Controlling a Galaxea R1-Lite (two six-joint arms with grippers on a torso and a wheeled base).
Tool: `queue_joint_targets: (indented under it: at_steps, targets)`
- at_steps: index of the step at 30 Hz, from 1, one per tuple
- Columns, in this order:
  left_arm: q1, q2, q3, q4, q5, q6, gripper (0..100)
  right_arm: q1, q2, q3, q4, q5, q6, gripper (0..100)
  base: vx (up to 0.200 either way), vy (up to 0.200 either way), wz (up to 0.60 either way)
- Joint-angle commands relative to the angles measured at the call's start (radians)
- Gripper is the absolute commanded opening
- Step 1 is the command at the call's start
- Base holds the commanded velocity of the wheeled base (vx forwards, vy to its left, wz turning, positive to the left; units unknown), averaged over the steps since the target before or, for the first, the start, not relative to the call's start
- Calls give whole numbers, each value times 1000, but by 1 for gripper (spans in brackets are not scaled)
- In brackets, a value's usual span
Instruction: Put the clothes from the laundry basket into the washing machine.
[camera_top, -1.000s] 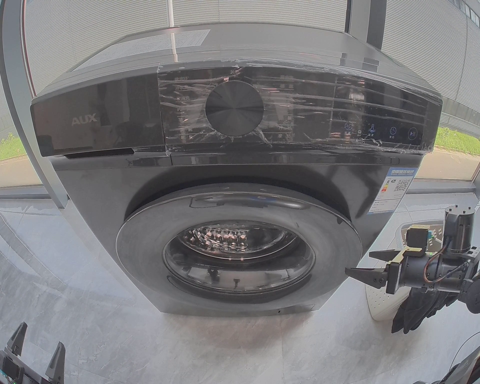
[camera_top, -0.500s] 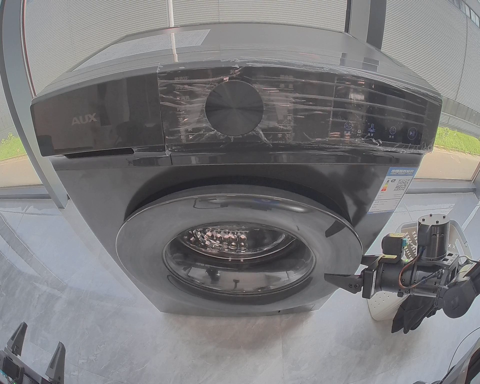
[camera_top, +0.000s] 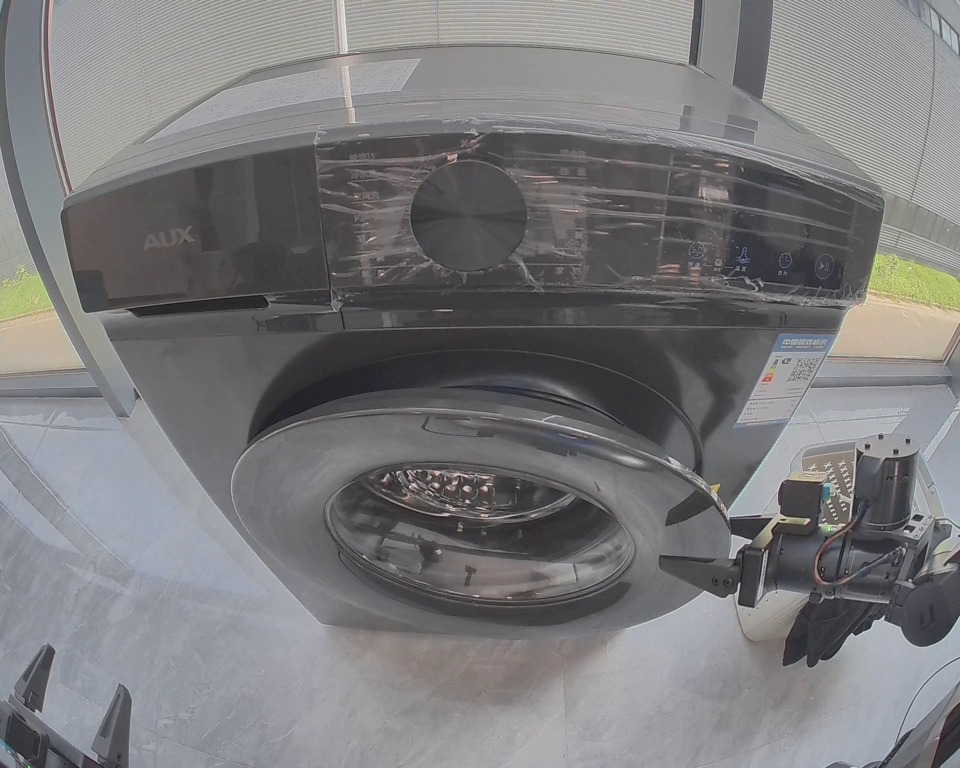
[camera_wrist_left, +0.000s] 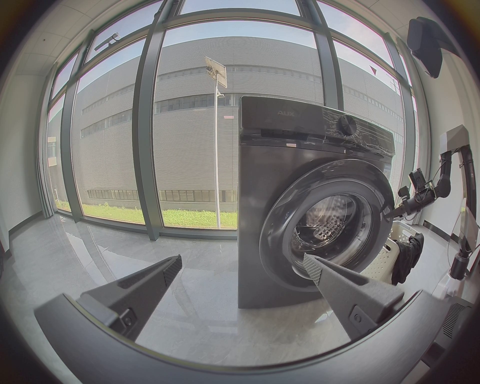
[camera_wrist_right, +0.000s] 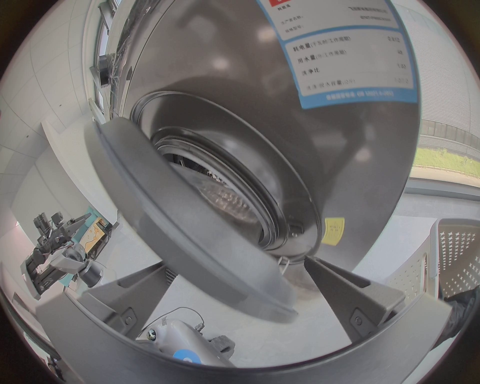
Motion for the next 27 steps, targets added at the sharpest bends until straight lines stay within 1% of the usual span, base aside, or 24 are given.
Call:
queue_joint_targets:
  at_steps: [1,2,5,8,10,12,13,14,15,17,18,23,27]
  targets:
    - [0,-17,16,-1,0,-5,100,-4,52,-70,-4,-3,5,100,-200,0,0]
    - [0,-17,16,-1,2,-7,100,-1,75,-91,-7,-3,1,100,-200,0,0]
    - [0,-17,16,-1,2,-5,100,5,78,-93,-7,-3,1,100,-200,0,0]
    - [0,-17,16,-1,2,-4,100,18,76,-78,-7,-2,-2,100,0,0,0]
    - [0,-17,16,-1,2,-4,100,34,64,-42,-7,-2,-2,100,0,0,0]
    - [0,-17,16,-1,2,-4,100,34,58,-30,-7,-2,-3,100,0,0,0]
    - [0,-17,16,0,2,-4,100,38,29,1,-7,-2,-9,100,0,0,0]
    - [0,-17,16,0,2,-4,100,38,29,1,-7,-2,-9,100,0,0,0]
    - [0,-17,16,-1,2,-4,100,47,-8,27,1,-2,-11,100,0,0,0]
    - [0,-17,16,-1,2,-4,100,48,-27,39,4,-2,-11,100,0,0,0]
    - [0,-17,16,-1,2,-4,100,48,-27,39,4,-2,-11,100,0,0,0]
    - [0,-17,16,0,0,-5,100,39,3,-32,-13,-5,-8,100,0,0,0]
    - [0,-17,16,0,0,-7,100,50,36,-33,-14,-9,-9,100,-200,0,0]
